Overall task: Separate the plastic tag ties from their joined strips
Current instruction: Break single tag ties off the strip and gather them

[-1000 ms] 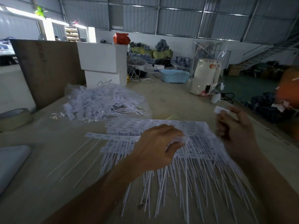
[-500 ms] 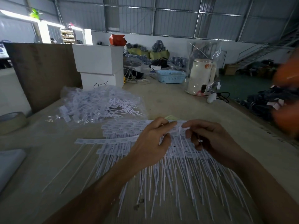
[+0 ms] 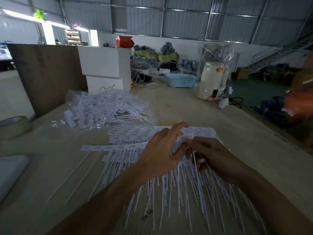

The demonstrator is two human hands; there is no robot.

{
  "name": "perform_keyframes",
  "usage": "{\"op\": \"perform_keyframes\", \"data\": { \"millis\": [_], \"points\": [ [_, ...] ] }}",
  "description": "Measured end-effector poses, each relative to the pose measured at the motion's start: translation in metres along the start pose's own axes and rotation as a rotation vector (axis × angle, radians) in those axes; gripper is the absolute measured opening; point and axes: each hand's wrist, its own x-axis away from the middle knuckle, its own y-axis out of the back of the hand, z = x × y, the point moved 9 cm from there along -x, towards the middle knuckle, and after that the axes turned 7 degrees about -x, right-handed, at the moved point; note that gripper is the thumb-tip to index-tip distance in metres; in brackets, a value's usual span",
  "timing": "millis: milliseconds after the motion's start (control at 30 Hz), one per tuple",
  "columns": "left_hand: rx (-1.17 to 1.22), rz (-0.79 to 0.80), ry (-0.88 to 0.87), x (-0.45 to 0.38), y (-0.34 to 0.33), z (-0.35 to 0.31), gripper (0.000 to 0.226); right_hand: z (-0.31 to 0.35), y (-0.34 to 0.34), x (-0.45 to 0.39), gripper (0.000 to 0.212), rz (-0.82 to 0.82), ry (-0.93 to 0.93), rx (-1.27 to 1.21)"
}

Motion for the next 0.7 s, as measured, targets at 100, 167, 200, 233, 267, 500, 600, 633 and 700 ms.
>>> {"op": "perform_keyframes", "data": {
  "millis": [100, 167, 200, 233, 267, 500, 600, 633, 700],
  "points": [
    [0.024, 0.017, -0.015, -0.001, 0.002, 0.001, 0.050, -0.002, 0.007, -0.001, 0.038, -0.052, -0.016, -0.024],
    [-0.021, -0.002, -0.017, -0.002, 0.005, 0.005, 0.054, -0.002, 0.012, -0.003, 0.040, -0.070, -0.026, -0.084],
    [-0.060, -0.025, -0.019, -0.003, 0.008, 0.007, 0.055, -0.003, 0.013, -0.003, 0.039, -0.072, -0.031, -0.118],
    [-0.104, -0.056, -0.027, -0.003, 0.010, 0.008, 0.052, -0.005, 0.014, -0.003, 0.039, -0.071, -0.038, -0.142],
    [-0.143, -0.086, -0.040, -0.003, 0.013, 0.007, 0.045, -0.006, 0.014, -0.004, 0.039, -0.068, -0.047, -0.157],
    [-0.140, -0.108, -0.068, -0.005, 0.015, 0.007, 0.031, -0.016, 0.012, -0.008, 0.035, -0.036, -0.102, -0.249],
    [-0.170, -0.094, -0.098, -0.005, 0.013, 0.005, 0.032, -0.019, 0.014, -0.009, 0.035, -0.046, -0.110, -0.243],
    [-0.185, -0.095, -0.115, -0.005, 0.013, 0.003, 0.031, -0.020, 0.015, -0.009, 0.037, -0.053, -0.110, -0.234],
    [-0.217, -0.097, -0.150, -0.005, 0.014, -0.001, 0.029, -0.021, 0.016, -0.010, 0.042, -0.072, -0.107, -0.214]
  ]
}}
